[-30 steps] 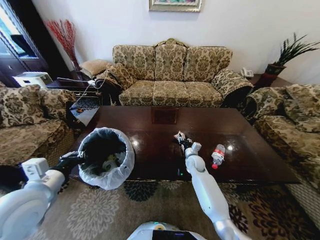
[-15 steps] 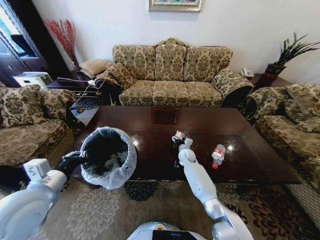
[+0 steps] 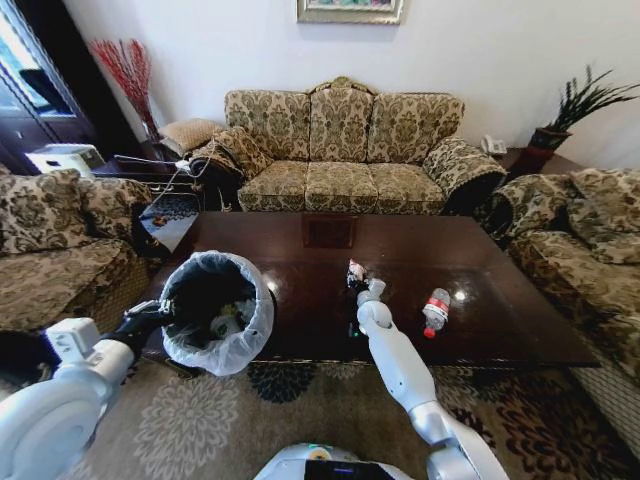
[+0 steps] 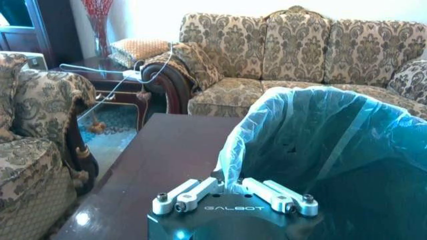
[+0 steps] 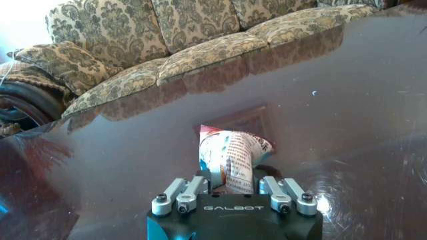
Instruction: Move to the front of the table and place the trash on the table into the trash bin.
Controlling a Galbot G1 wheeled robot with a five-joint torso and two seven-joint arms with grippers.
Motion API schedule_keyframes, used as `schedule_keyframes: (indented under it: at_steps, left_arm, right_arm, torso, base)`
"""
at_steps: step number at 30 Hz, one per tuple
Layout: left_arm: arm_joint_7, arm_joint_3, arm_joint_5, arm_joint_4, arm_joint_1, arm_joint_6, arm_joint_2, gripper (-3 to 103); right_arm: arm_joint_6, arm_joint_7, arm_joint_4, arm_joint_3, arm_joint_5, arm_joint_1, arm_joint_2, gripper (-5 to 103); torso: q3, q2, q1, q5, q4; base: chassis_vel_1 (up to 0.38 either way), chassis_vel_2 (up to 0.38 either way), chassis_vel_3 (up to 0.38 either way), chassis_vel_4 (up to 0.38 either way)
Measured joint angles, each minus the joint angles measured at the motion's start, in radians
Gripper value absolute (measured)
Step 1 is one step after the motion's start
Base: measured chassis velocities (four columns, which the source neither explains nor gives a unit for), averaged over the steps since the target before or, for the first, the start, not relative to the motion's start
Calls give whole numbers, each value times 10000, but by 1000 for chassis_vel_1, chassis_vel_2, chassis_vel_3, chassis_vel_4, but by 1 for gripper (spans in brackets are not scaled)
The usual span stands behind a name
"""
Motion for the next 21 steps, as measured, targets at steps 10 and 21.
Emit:
schedule_keyframes:
  at_steps: [10, 21]
  left_arm:
    - [12, -25, -118, 1, -23, -53, 297, 2]
    - [-194, -100, -1671, 0, -112, 127, 1497, 2]
  right_arm:
    - [646, -710, 2320, -118, -267, -1214, -534, 9]
    - [2450, -4127, 8492, -1181, 201, -2827, -1935, 3]
  torso:
    - [3, -3, 2, 5, 2]
    - [0, -1, 1, -1, 1]
  base:
    - [0, 0, 0, 0]
    - [0, 0, 0, 0]
